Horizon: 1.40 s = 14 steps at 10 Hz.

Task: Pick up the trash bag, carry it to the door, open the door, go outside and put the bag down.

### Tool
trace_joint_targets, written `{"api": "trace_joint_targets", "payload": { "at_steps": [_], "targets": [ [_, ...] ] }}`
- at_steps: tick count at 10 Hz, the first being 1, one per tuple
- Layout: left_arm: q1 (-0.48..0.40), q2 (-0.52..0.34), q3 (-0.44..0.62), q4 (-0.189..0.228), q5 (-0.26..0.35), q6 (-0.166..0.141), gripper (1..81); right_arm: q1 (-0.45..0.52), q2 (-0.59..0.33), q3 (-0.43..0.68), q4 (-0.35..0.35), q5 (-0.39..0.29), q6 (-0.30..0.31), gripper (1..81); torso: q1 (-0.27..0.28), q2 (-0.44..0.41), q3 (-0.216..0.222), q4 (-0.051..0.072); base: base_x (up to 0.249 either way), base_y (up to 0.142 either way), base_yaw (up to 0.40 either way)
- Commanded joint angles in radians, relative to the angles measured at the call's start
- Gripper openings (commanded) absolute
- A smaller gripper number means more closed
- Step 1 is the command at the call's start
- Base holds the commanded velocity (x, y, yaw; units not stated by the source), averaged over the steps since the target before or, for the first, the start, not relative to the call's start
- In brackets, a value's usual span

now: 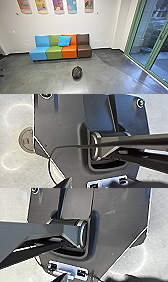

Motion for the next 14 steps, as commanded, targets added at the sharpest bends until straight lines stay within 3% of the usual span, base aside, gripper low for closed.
{"api": "trace_joint_targets", "payload": {
  "at_steps": [1, 10, 14],
  "targets": [
    [-0.029, -0.005, 0.002, -0.001, 0.058, -0.001, 81.1, 0.031, -0.003, 0.003, -0.005, -0.07, -0.004, 81.1, 0.0, 0.0, 0.0, 0.0, 0.134, 0.07, 0.0],
    [-0.031, -0.002, 0.002, 0.001, 0.056, -0.001, 81.1, 0.026, -0.003, -0.002, -0.002, -0.068, -0.004, 81.1, 0.0, 0.0, 0.0, 0.0, 0.134, 0.069, 0.0],
    [-0.031, 0.003, 0.002, -0.03, 0.05, -0.01, 81.1, 0.023, 0.0, -0.002, 0.01, -0.065, -0.002, 81.1, 0.0, 0.0, 0.0, 0.0, 0.133, 0.063, 0.0]
  ]
}}
